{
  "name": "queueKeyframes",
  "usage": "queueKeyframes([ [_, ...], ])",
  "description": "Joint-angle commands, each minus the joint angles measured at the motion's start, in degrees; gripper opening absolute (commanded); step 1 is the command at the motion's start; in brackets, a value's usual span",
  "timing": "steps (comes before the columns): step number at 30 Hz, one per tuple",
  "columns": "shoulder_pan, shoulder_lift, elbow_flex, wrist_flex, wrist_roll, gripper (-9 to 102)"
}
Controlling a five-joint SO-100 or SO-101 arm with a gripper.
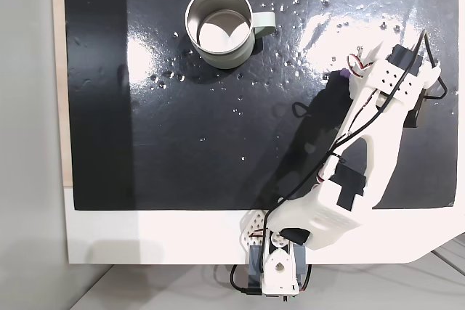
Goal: Grasp a pengrip and put it in the cup.
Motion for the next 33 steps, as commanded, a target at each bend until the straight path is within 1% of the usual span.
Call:
queueKeyframes([
  [1, 0.88, 0.53, -2.99, 1.49, -0.44, 0],
  [6, 0.44, 0.53, -4.31, 2.99, 0.09, 0],
  [14, -2.64, 3.16, -17.84, 15.56, 4.66, 0],
  [19, -5.80, 8.70, -19.51, 20.39, 6.59, 0],
  [26, -11.69, 16.96, -19.86, 24.52, 9.14, 0],
  [30, -16.52, 20.57, -22.59, 27.69, 11.51, 0],
  [33, -20.48, 23.38, -23.82, 28.13, 13.10, 0],
])
